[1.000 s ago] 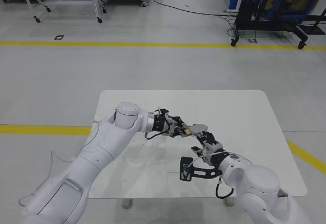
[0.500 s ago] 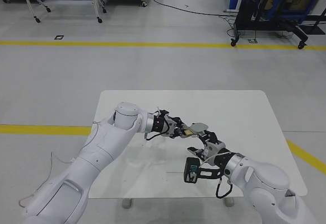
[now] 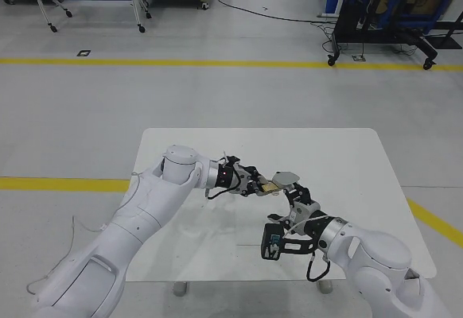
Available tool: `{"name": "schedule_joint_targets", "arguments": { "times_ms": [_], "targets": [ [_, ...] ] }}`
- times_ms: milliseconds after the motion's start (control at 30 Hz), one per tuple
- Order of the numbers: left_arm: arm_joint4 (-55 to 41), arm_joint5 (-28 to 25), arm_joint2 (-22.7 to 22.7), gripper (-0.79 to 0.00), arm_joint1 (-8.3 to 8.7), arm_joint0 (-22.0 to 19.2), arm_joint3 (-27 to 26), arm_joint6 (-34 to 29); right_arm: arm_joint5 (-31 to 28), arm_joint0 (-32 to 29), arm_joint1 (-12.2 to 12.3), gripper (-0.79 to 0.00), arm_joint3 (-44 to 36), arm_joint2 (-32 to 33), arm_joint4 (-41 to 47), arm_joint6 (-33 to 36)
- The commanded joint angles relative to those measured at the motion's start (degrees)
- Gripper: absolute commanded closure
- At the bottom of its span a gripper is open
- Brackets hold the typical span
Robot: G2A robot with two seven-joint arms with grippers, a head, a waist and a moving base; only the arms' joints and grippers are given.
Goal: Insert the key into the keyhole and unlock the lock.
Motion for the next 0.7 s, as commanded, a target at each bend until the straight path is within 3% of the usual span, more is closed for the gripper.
{"name": "schedule_joint_targets", "arguments": {
  "times_ms": [0, 67, 200, 300, 467, 633, 667],
  "targets": [
    [-1.1, -3.5, -1.2, 0.000, 0.20, 1.9, -0.1, 1.7, 0.0, 0.0, 0.0, -0.785, 0.0, 0.0, 0.0, 0.0],
    [-2.2, -7.8, -2.8, 0.000, 0.55, 4.0, -0.4, 2.8, 2.2, 0.4, -0.2, -0.785, 1.2, 1.2, 5.0, -1.9],
    [-4.6, -14.6, -5.9, 0.000, 1.16, 7.6, -1.6, 3.7, -3.2, 4.0, -0.2, -0.785, 5.9, 6.1, 18.8, -8.9],
    [-5.3, -16.2, -6.8, 0.000, 1.35, 8.9, -2.2, 3.6, -7.7, 7.6, 0.0, -0.785, 9.0, 7.3, 23.1, -10.3],
    [-5.8, -16.4, -7.4, 0.000, 1.24, 8.8, -2.0, 3.8, -11.2, 13.1, -0.1, -0.776, 12.7, 3.2, 23.3, -10.1],
    [-7.7, -16.4, -8.4, 0.000, 1.16, 8.6, -0.3, 2.6, -15.3, 15.8, 0.1, -0.576, 14.0, 1.0, 23.8, -10.6],
    [-8.0, -16.2, -8.6, 0.000, 1.14, 8.4, 0.4, 2.3, -16.0, 16.3, 0.2, -0.397, 14.2, 0.8, 23.6, -9.9]
  ]
}}
